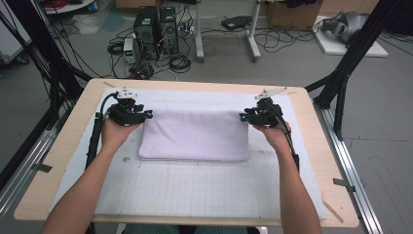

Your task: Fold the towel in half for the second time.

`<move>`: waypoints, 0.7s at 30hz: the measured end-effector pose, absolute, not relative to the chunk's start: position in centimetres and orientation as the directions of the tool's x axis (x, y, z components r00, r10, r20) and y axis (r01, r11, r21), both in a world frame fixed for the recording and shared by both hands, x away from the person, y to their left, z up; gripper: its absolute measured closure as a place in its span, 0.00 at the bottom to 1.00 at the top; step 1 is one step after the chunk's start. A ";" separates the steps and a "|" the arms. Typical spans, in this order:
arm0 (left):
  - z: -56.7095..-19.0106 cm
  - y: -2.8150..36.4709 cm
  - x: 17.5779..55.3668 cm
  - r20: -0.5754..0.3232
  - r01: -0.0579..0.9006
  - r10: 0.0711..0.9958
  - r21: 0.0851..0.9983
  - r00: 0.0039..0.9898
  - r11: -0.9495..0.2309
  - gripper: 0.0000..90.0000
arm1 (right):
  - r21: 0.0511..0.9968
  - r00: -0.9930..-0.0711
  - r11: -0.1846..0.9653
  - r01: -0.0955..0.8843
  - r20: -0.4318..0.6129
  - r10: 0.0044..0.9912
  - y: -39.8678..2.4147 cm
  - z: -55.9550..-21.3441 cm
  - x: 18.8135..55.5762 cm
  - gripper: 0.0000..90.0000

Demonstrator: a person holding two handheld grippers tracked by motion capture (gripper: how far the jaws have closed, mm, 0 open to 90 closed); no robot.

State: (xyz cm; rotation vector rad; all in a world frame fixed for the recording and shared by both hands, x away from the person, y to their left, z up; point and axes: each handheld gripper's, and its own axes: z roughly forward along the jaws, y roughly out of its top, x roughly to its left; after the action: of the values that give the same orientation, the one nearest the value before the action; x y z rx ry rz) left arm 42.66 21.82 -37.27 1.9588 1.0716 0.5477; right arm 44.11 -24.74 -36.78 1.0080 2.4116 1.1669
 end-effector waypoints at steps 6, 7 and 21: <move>-38.7 21.8 40.2 -0.017 0.466 0.766 0.802 0.643 -0.373 0.73 | 0.747 -0.744 0.440 0.498 0.107 0.660 -24.0 -38.6 42.5 0.71; -39.1 21.7 39.6 -0.005 0.455 0.754 0.800 0.657 -0.391 0.76 | 0.743 -0.753 0.455 0.491 0.100 0.650 -23.7 -38.8 42.0 0.73; -43.8 22.9 34.9 -0.012 0.473 0.717 0.759 0.697 -0.447 0.79 | 0.689 -0.782 0.503 0.521 0.150 0.604 -22.9 -42.6 37.4 0.72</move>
State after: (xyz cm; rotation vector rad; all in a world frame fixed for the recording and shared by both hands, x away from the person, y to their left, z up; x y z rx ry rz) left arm 34.90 22.89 -43.77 2.1281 0.9064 0.4014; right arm 37.45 -22.90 -42.57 0.9873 2.6264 1.1466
